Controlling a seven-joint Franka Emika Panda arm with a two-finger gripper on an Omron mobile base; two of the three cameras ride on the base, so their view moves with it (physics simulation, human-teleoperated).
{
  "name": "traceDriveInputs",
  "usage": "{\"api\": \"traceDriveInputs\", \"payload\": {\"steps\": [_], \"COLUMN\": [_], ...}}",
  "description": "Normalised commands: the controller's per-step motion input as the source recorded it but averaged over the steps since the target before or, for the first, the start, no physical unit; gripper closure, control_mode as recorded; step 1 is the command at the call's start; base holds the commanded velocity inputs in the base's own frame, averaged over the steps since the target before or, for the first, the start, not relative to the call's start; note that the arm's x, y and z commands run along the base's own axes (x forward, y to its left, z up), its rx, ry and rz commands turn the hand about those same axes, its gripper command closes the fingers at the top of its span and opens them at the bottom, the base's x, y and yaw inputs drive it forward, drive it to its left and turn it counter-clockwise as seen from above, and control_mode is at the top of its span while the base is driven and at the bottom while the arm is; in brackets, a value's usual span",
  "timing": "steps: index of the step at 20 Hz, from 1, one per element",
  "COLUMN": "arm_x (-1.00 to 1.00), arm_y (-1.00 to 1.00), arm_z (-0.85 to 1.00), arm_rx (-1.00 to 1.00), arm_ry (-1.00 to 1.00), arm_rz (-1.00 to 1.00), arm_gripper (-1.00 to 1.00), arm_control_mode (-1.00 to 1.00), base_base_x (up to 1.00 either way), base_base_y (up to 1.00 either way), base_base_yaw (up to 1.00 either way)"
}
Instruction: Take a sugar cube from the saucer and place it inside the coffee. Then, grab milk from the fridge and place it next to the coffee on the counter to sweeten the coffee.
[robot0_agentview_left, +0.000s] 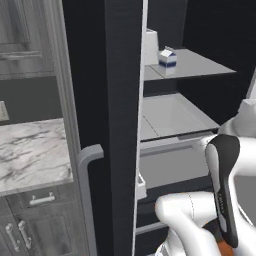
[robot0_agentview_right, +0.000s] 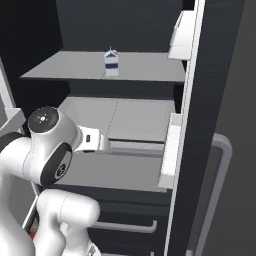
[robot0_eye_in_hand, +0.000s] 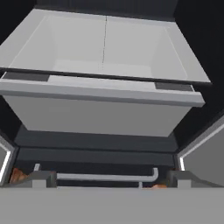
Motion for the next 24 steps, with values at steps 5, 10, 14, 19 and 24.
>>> {"api": "traceDriveInputs", "payload": {"steps": [5, 10, 14, 19, 24], "arm_x": [0.14, 0.25, 0.45, 0.46, 0.79], "arm_y": [0.00, 0.01, 0.00, 0.00, 0.06], "arm_z": [0.75, 1.00, 1.00, 0.84, -0.06], "arm_rx": [0.00, 0.02, 0.13, 0.13, 0.05], "arm_ry": [-0.01, -0.01, 0.00, -0.09, -0.34], "arm_rz": [-0.17, -0.20, -0.09, 0.01, 0.02], "arm_gripper": [-1.00, -1.00, -1.00, -1.00, -1.00], "arm_control_mode": [-1.00, -1.00, -1.00, -1.00, -1.00], "base_base_x": [0.00, 0.00, 0.00, 0.00, 0.00], "base_base_y": [0.00, 0.00, 0.00, 0.00, 0.00], "base_base_yaw": [0.00, 0.00, 0.00, 0.00, 0.00]}}
